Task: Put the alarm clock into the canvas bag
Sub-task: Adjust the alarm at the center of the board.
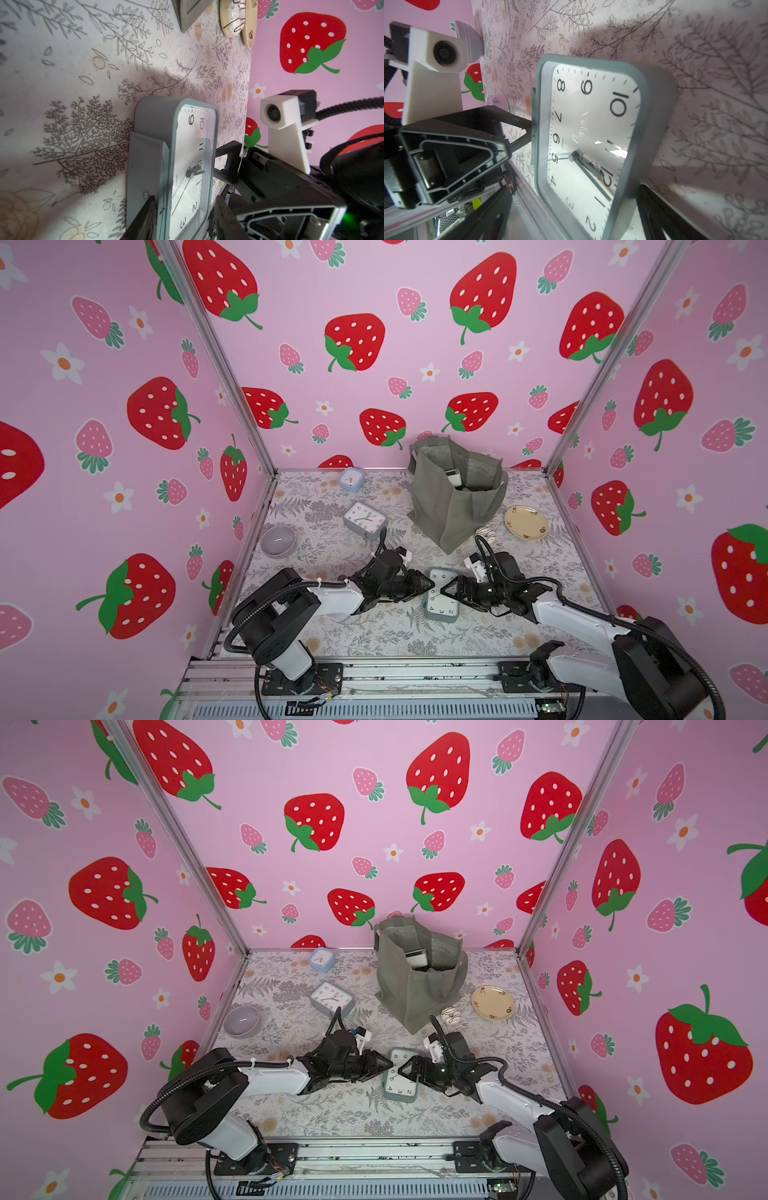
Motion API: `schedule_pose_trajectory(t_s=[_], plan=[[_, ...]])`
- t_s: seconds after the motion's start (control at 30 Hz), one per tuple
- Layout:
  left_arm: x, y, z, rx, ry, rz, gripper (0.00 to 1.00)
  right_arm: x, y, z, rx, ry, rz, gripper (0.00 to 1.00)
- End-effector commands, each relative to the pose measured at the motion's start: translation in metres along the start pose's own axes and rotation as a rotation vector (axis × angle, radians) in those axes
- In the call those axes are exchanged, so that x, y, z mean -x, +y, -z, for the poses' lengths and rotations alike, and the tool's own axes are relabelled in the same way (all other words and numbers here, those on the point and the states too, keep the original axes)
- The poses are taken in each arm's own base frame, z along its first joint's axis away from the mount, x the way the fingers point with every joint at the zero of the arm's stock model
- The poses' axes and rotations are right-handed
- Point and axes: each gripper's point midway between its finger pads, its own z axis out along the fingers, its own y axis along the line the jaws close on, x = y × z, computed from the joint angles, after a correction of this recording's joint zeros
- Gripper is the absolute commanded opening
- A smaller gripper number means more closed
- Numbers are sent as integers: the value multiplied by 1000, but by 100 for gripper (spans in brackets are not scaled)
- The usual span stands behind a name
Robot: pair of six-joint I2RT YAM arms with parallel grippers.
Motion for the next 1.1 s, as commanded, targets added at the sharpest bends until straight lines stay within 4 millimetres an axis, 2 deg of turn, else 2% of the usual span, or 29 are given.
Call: schedule_pose_trajectory(t_s=[0.0, 0.23, 0.47, 0.6, 0.87, 1.07], plan=[[-9, -39, 1, -128, 51, -52, 47, 7, 48, 6, 156, -12, 118, 96], [-4, -62, 13, -169, 32, -89, 45, -1, 29, -1, 113, -1, 80, 97], [-11, -88, 9, -205, 57, -123, 44, 0, 26, -6, 124, -9, 77, 97], [-15, -90, 4, -207, 70, -118, 44, 2, 26, -5, 121, -19, 87, 97], [-19, -93, -2, -207, 87, -114, 44, 0, 8, -4, 45, -32, 65, 96], [-21, -105, -2, -220, 94, -129, 44, -1, -6, -4, 1, -31, 35, 88]])
